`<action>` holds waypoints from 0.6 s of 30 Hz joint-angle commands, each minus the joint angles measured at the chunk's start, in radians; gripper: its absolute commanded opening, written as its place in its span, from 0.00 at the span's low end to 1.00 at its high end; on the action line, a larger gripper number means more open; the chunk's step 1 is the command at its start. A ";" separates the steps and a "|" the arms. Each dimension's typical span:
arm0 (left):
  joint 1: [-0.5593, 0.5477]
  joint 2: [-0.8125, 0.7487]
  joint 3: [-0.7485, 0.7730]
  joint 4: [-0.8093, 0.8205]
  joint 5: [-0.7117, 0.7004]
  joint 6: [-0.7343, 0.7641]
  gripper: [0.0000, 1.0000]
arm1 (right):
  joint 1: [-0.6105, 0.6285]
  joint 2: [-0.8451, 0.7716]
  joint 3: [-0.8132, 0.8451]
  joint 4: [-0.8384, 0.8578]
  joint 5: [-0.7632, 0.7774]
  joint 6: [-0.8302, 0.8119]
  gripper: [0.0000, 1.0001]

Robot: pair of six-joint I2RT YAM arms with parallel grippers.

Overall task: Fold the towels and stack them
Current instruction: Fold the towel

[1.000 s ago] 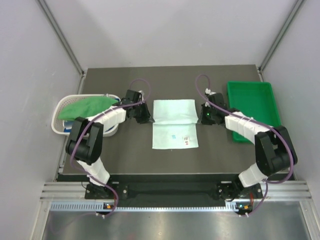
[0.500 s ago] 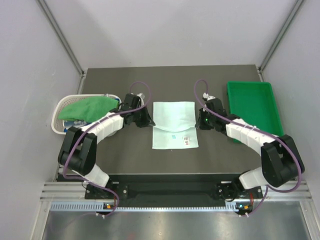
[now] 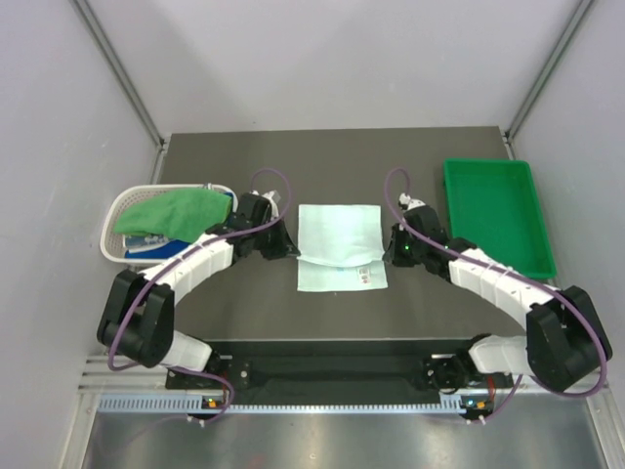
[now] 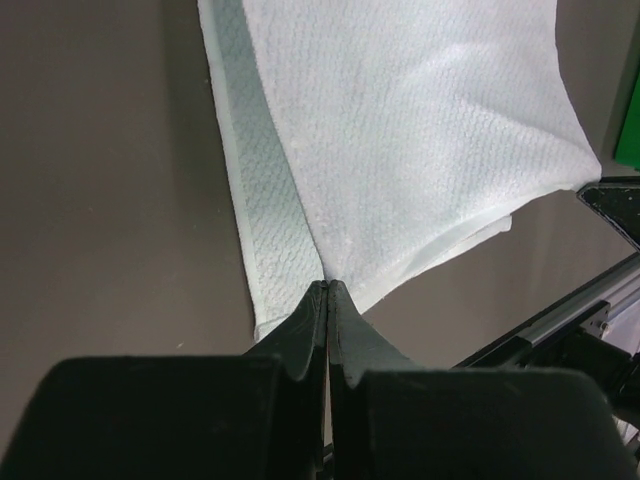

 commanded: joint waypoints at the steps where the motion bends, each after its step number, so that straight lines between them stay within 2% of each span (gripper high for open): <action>1: -0.023 -0.044 -0.024 -0.014 -0.010 0.013 0.00 | 0.016 -0.059 -0.019 -0.007 0.019 0.022 0.00; 18: -0.081 -0.085 -0.110 -0.014 -0.021 -0.004 0.00 | 0.074 -0.151 -0.124 -0.027 0.034 0.081 0.00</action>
